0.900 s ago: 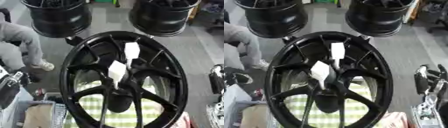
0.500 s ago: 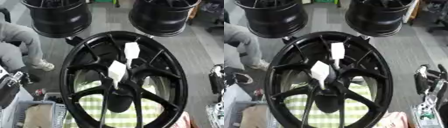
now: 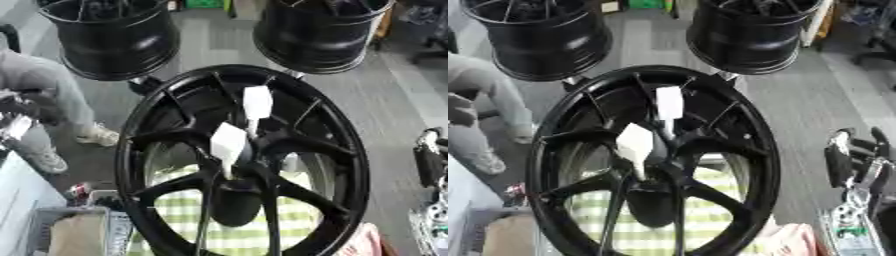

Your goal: Pull the pin out of the wheel hub.

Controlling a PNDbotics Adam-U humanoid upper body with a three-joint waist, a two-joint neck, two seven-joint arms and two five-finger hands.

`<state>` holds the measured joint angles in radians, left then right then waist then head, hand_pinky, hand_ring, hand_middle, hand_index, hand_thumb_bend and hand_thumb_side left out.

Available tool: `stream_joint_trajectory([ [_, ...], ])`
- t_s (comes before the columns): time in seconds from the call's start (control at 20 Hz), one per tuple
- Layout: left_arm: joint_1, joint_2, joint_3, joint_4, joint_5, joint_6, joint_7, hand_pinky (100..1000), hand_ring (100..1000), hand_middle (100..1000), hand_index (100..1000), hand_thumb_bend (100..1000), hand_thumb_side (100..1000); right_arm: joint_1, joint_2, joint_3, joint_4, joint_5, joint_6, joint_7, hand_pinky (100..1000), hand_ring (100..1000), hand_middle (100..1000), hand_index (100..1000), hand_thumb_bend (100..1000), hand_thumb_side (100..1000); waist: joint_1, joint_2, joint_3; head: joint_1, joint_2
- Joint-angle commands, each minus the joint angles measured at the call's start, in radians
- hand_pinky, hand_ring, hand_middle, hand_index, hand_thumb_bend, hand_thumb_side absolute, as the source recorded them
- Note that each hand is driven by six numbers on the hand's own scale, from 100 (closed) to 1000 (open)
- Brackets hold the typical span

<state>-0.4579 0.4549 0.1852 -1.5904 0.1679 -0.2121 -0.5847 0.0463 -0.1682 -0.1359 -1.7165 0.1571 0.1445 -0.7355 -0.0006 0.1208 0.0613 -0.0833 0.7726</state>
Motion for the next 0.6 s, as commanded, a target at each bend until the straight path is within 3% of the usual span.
stream_joint_trajectory([
  [0.05, -0.101, 0.168, -0.064, 0.054, 0.092, -0.137, 0.007, 716, 668, 684, 734, 100, 290, 0.000, -0.031, -0.005, -0.008, 0.011, -0.002, -0.002, 575, 603, 638, 905, 100, 557, 0.008, -0.015, -0.004, -0.003, -0.003],
  [0.3, -0.316, 0.303, -0.239, 0.171, 0.144, -0.375, -0.056, 722, 675, 694, 761, 100, 249, 0.003, -0.043, -0.002, -0.006, 0.014, -0.001, 0.003, 575, 603, 638, 905, 100, 556, 0.020, -0.022, -0.013, -0.001, -0.003],
  [0.45, -0.445, 0.313, -0.360, 0.237, 0.105, -0.519, -0.110, 733, 687, 707, 785, 100, 246, 0.008, -0.050, 0.000, -0.006, 0.016, 0.000, 0.005, 575, 602, 638, 905, 100, 555, 0.027, -0.030, -0.019, -0.001, -0.003],
  [0.6, -0.543, 0.275, -0.467, 0.300, 0.046, -0.646, -0.166, 737, 694, 712, 796, 100, 254, 0.014, -0.057, 0.000, -0.005, 0.018, 0.002, 0.006, 575, 602, 638, 905, 100, 554, 0.035, -0.038, -0.022, -0.004, -0.003],
])
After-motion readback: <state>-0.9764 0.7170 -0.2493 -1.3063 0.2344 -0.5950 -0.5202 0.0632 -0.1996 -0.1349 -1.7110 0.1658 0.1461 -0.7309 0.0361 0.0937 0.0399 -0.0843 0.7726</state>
